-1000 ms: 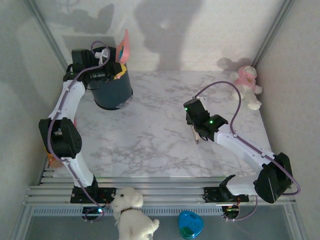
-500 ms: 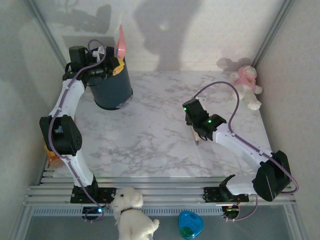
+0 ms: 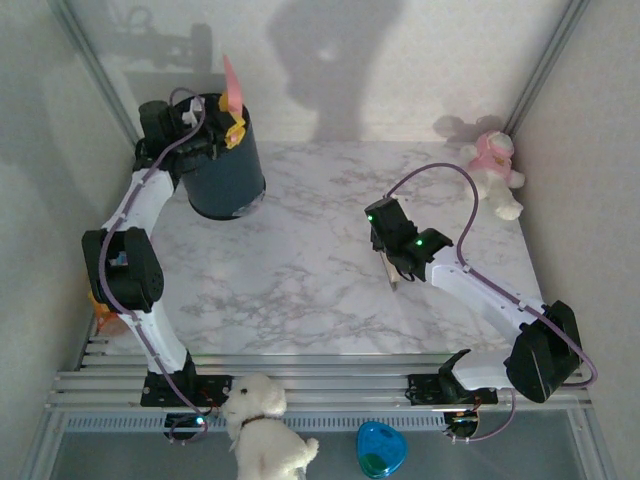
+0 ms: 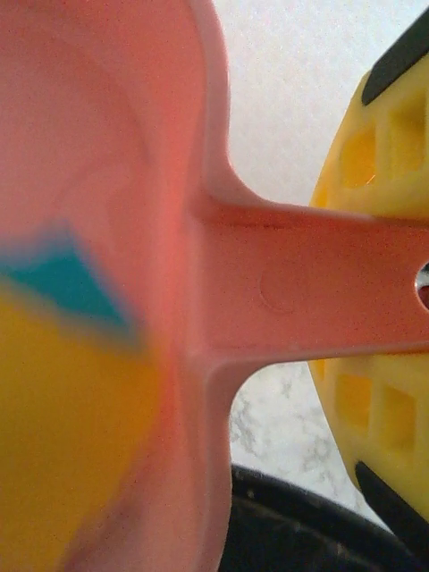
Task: Sweep away the paper scraps from the table
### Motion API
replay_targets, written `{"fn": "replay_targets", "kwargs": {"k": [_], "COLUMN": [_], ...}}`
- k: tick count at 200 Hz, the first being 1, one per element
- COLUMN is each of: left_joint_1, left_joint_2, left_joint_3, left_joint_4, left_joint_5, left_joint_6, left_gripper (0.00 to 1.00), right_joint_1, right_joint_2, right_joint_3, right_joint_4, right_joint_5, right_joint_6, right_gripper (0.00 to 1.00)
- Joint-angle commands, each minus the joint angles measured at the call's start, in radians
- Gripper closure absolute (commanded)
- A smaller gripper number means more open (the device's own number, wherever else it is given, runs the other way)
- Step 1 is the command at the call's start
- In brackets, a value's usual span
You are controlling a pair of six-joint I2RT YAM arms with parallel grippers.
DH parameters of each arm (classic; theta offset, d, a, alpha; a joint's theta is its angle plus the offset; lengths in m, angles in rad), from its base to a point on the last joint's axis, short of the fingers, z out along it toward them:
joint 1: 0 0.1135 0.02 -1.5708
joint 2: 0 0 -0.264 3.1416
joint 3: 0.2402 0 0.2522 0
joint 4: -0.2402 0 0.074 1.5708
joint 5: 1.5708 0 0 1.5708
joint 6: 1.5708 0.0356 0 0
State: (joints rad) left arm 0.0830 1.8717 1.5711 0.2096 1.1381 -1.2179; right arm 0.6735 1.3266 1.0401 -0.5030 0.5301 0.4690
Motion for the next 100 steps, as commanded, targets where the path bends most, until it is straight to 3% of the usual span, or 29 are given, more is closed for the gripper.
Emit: {"fn": "replay_targets", "kwargs": {"k": [1,46,100], "left_joint_1": [0.003,-0.002,-0.008], "left_joint_2": [-0.077,-0.099,-0.106], "left_joint_3": [-0.074,-0.143,-0.215], "left_joint_4": [0.303,0.472,0.772], "left_joint_5": [-0.028,-0.049,-0.097], "left_joint_6": [-0.195,-0.308,-0.563], "left_gripper": [1.0,1.0,1.0], "right_joint_1": [-0.005,-0.006,-0.005], "right_joint_2": [0.008,0.008,0.011], "right_joint_3": [0.013,0.014,0.012], "right_joint_4": [-0.001,-0.006,-0.009], "right_joint_5": [0.011,0.009,0.01], "right_joint_6": [0.023,0.026,0.028], "right_gripper": [1.0,1.0,1.0]}}
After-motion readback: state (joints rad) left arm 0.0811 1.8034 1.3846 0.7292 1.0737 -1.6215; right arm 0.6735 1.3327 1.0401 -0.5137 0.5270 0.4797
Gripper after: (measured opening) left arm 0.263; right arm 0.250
